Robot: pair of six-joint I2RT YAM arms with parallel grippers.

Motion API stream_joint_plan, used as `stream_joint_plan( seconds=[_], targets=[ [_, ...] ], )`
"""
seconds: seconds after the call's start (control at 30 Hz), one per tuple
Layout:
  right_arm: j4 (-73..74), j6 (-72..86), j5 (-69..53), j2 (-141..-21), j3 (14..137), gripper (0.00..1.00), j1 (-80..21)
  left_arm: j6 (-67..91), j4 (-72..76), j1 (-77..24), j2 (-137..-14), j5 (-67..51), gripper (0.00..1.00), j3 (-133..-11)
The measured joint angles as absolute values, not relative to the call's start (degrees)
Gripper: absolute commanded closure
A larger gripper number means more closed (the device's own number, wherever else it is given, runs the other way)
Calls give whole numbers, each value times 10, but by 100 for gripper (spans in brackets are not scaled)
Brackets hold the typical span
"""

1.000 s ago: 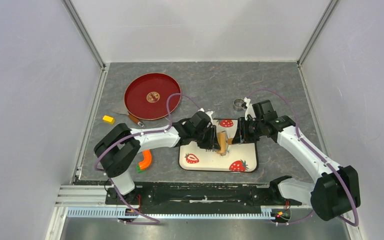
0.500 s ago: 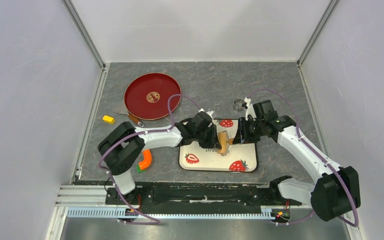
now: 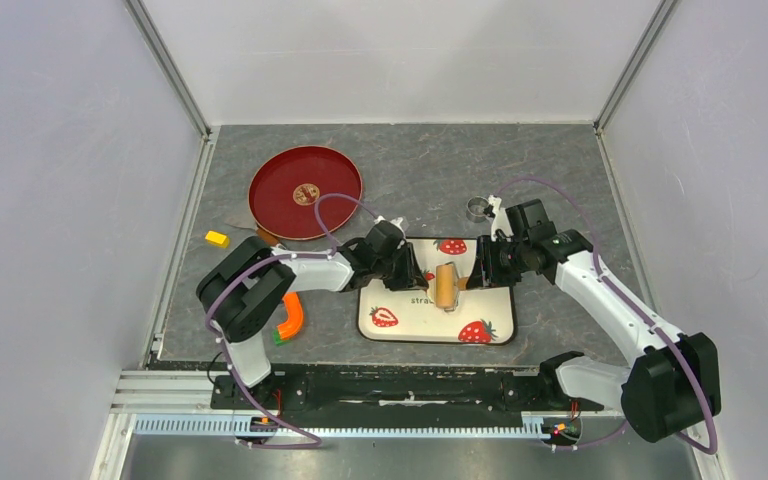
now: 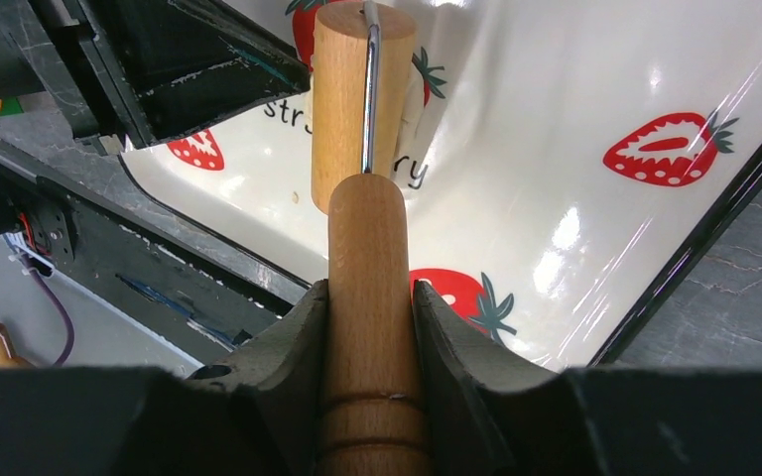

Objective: Roll out the dumpling wrappers from the dough

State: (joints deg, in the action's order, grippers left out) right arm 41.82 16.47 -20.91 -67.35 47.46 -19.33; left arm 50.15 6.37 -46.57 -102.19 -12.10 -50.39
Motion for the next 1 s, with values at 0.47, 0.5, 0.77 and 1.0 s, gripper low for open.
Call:
stream_joint_plan(
  seconds=[0.47, 0.5, 0.77, 1.0],
  targets=[
    [507, 152, -188, -680, 540, 100, -187, 496, 26, -467, -1027, -104, 76, -524],
    [517, 150, -186, -684, 551, 100, -186, 494, 18, -467, -1027, -103, 72, -526],
    [552, 128, -181, -718, 637, 100, -185, 473, -44, -459, -967, -97, 54, -525],
    [554, 112, -184, -757, 667, 100, -185, 458, -62, -353, -837, -138, 45, -461]
  ],
)
